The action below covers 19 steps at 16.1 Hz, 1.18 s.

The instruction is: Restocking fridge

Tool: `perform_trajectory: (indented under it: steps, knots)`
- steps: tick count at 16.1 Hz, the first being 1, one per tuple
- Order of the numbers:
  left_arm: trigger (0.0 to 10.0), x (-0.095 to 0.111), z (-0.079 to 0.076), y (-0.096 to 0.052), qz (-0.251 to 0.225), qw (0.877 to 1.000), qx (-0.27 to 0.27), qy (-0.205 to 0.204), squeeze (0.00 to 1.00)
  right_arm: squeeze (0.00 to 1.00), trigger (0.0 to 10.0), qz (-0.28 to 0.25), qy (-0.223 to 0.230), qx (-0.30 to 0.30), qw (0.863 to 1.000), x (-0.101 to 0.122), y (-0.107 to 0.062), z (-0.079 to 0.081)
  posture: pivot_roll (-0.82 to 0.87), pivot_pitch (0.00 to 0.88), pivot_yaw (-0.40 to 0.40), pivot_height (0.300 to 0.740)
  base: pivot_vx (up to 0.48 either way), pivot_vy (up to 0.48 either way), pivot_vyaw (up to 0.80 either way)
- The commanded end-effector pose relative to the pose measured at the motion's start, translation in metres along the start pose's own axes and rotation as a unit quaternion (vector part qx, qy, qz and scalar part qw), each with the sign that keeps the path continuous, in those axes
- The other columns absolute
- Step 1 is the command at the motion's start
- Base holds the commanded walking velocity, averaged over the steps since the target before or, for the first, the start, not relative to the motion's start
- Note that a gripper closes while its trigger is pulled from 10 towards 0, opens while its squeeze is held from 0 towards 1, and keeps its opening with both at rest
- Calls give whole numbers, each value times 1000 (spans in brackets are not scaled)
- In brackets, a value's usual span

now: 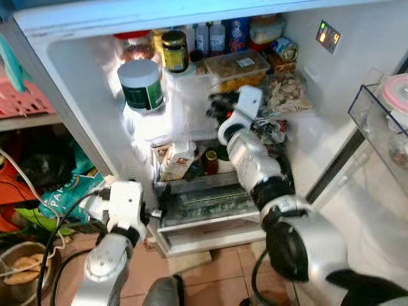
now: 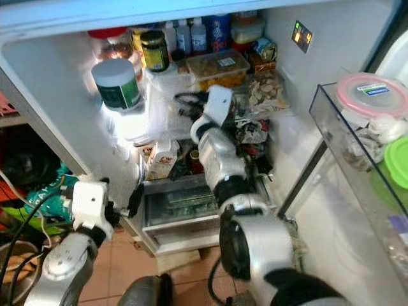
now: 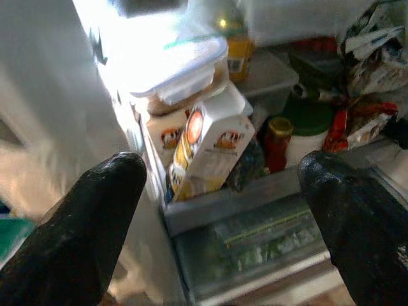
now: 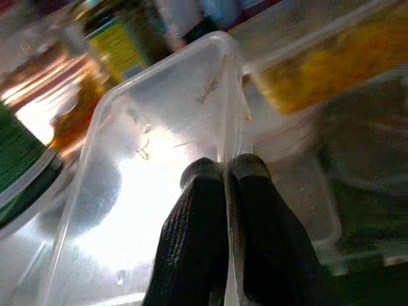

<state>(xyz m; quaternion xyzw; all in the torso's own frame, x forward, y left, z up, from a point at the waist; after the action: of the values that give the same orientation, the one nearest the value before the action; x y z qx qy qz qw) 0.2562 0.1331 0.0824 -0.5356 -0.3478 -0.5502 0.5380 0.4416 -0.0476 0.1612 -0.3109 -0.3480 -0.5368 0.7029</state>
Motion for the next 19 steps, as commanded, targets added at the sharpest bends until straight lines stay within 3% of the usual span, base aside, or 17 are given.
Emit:
perform_trajectory:
  steps: [1, 4, 8, 11, 13, 16, 19]
  knots:
    - [10000, 3, 0, -2, -3, 1000, 2, 1, 0, 0, 10000, -8, 11, -15, 1000, 6, 2, -3, 236, 111, 34, 740, 0, 0, 0]
    - [10000, 4, 0, -3, 2, 1000, 4, 2, 0, 0, 10000, -32, 68, -64, 995, 25, 6, -10, 236, 124, 36, 740, 0, 0, 0]
    - [10000, 4, 0, -3, 7, 1000, 7, 4, 0, 0, 10000, -27, 125, -91, 988, 15, 6, -8, 245, 132, 34, 740, 0, 0, 0]
    - [10000, 3, 0, -6, 11, 1000, 11, 4, 0, 0, 10000, -34, 189, -85, 978, 11, 7, 9, 251, 139, 30, 740, 0, 0, 0]
    - [10000, 3, -1, -8, 13, 1000, 15, -1, 0, 0, 10000, -56, 200, -67, 976, 19, 9, 21, 255, 145, 27, 740, 0, 0, 0]
    - [10000, 6, -1, -9, 13, 1000, 20, -1, 0, 0, 10000, -90, 208, -97, 969, 36, 9, 20, 277, 153, 22, 740, 0, 0, 0]
    - [10000, 7, 0, -11, 14, 1000, 24, 0, 0, 0, 10000, -76, 253, -80, 961, 25, 10, 39, 289, 160, 14, 740, 0, 0, 0]
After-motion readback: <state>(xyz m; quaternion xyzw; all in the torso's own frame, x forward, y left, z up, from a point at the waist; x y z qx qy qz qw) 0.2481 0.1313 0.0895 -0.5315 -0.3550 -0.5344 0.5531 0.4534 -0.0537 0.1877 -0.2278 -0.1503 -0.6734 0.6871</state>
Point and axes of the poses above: a point about 5 cm out from each wrist's last joint towards the gripper, its own y axis pointing out of the wrist towards the gripper, its own x axis along the axis of the wrist's last joint, z = x × y, the point moved 5 cm from there along y, pointing out of the wrist towards the gripper, and after that the axes turned 10 degrees about y, right-handed, at the moved point
